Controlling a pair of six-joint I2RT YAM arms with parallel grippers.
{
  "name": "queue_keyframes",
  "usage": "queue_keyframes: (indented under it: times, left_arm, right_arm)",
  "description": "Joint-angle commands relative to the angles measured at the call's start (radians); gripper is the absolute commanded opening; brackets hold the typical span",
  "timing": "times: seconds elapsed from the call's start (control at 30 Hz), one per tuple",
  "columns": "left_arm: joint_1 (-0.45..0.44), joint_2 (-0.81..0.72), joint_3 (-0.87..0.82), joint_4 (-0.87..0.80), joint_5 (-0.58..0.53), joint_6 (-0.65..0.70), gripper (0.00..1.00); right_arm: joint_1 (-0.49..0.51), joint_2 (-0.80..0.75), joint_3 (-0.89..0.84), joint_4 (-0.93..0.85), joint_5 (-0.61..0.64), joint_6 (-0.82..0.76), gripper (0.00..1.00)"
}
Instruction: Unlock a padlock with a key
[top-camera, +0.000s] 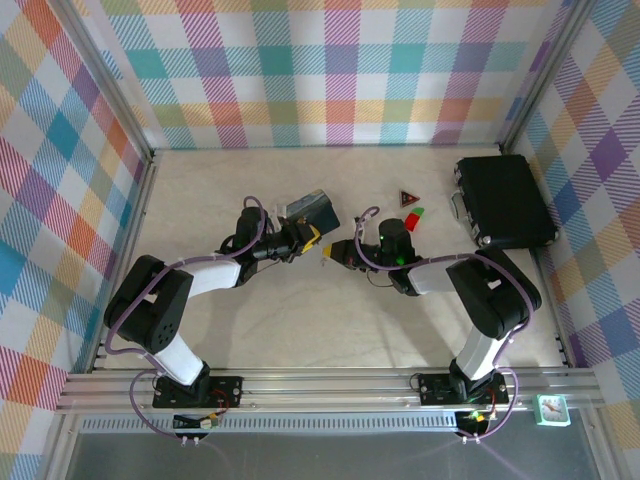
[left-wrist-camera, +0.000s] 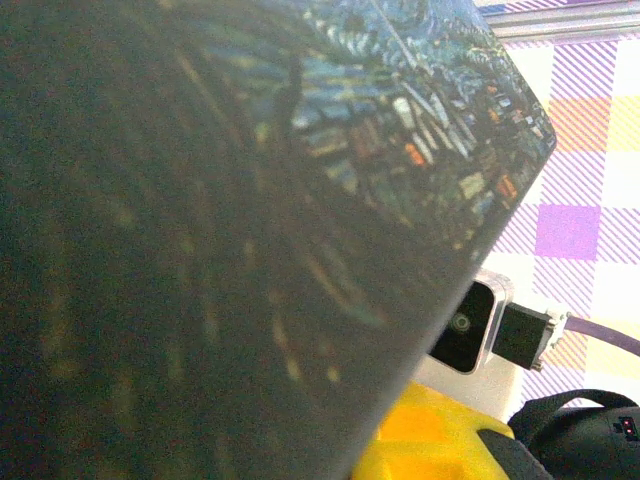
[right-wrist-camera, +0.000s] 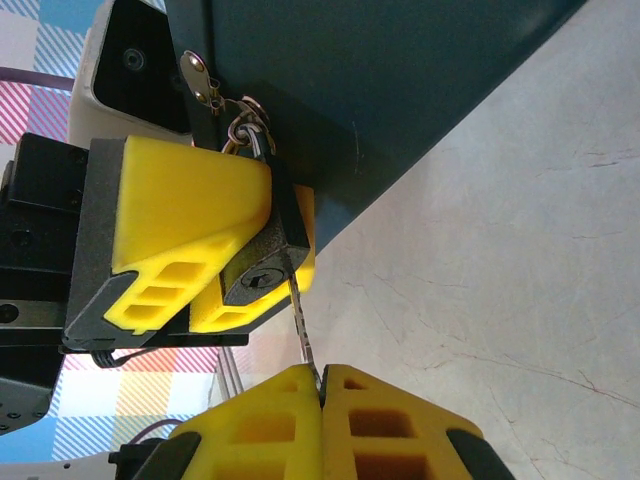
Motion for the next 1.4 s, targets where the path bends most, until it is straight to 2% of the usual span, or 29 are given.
queue_keyframes:
  times: [0.0,0.17,0.3,0.5,0.73,1.2,1.37]
  left_arm:
    - [0.01,-0.013,-0.008,0.066,0.002,0.032,0.0]
    - [0.011,-0.009,-0.009,0.086,-0.011,0.025,0.0]
    - [0.01,0.001,-0.002,0.112,-0.002,0.01,0.0]
    - [0.01,-0.004,0.002,0.095,0.009,0.018,0.0]
    - [0.01,-0.003,-0.008,0.088,0.011,0.022,0.0]
    - [0.01,-0.014,-0.015,0.087,0.006,0.023,0.0]
    - [0.01,-0.019,-0.012,0.088,0.008,0.023,0.0]
  right_arm:
    - [-0.005,-0.02,0.003,0.057,-0.032,0.008,0.0]
    - [-0.007,-0.064,-0.043,0.002,-0.006,-0.016,0.0]
    - [-0.019,-0.067,-0.068,0.027,-0.021,-0.003,0.0]
    - [-0.026,-0.045,-0.102,0.146,-0.048,0.01,0.0]
    - [-0.026,0.048,-0.069,0.31,-0.074,0.101,0.0]
    - [-0.023,0.038,-0.033,0.228,-0.085,0.067,0.0]
    - [-0.02,0.054,-0.024,0.251,-0.082,0.079,0.0]
